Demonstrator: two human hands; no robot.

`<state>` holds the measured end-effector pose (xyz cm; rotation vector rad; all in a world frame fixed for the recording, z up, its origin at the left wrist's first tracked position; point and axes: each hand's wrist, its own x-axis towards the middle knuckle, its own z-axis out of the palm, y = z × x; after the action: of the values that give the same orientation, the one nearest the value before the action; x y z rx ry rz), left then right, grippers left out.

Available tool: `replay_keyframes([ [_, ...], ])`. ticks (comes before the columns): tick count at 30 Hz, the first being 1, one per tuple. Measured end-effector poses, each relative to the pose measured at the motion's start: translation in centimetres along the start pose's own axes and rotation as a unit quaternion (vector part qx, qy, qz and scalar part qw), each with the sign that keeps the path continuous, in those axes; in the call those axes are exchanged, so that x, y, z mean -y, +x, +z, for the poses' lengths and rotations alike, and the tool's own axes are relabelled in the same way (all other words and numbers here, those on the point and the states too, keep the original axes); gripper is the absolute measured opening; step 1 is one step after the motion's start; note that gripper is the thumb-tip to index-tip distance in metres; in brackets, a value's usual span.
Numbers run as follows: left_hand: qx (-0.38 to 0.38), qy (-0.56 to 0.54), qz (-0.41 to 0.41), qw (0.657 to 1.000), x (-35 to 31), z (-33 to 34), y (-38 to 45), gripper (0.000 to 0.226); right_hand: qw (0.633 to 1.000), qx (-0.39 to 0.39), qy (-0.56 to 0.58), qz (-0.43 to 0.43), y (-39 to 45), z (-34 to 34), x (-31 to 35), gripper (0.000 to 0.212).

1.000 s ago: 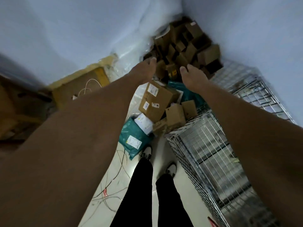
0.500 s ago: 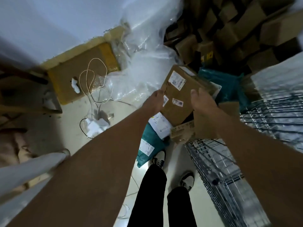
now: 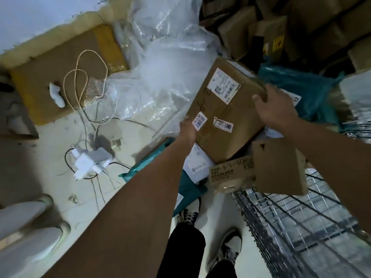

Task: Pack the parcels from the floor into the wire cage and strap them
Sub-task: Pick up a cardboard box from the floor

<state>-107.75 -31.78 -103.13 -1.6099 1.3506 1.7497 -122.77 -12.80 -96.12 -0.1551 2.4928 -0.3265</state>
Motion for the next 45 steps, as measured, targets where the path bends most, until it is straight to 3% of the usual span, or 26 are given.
replay_keyframes([
  [2,-0.002,-0.029,-0.04,0.999,0.7,0.4,1.1,0.052,0.999,-0.012,0.031,0.007,0.4,0.0,-1.1,0.072],
  [5,0.037,-0.066,-0.087,0.993,2.7,1.6,1.5,0.067,0.996,-0.013,0.082,0.034,1.3,-0.6,-2.2,0.09],
  [11,-0.011,-0.134,-0.125,0.983,4.3,3.7,1.2,0.054,0.982,0.089,0.151,0.072,3.2,-1.4,-3.7,0.126],
  [15,-0.012,-0.17,-0.126,0.977,4.8,5.9,1.5,0.061,0.98,0.106,0.148,0.076,4.4,-1.2,-4.5,0.124],
  [21,-0.11,-0.132,-0.089,0.981,5.3,6.2,2.4,0.056,0.977,0.099,0.183,0.051,4.2,-0.8,-5.2,0.119],
  [24,-0.037,-0.215,-0.099,0.971,5.3,6.7,2.5,0.063,0.981,0.08,0.173,0.044,4.4,-0.4,-5.6,0.118],
  [29,-0.018,-0.293,-0.087,0.952,7.0,6.7,1.6,0.056,0.984,0.096,0.152,0.019,4.1,-0.7,-6.0,0.116],
  [32,0.007,-0.305,-0.039,0.951,6.7,6.0,0.9,0.072,0.982,0.094,0.161,0.01,3.9,-1.5,-6.2,0.114],
  [36,0.003,-0.294,-0.01,0.956,4.5,5.0,-0.8,0.062,0.974,0.084,0.211,0.02,3.1,-4.1,-6.3,0.113],
  [39,0.011,-0.301,0.001,0.954,2.0,4.4,-3.1,0.071,0.966,0.068,0.25,-0.01,1.9,-6.8,-4.9,0.11],
  [45,0.007,-0.317,0.075,0.945,-7.5,1.9,-10.5,0.068,0.938,0.022,0.344,-0.025,-2.7,-14.8,-1.9,0.114],
])
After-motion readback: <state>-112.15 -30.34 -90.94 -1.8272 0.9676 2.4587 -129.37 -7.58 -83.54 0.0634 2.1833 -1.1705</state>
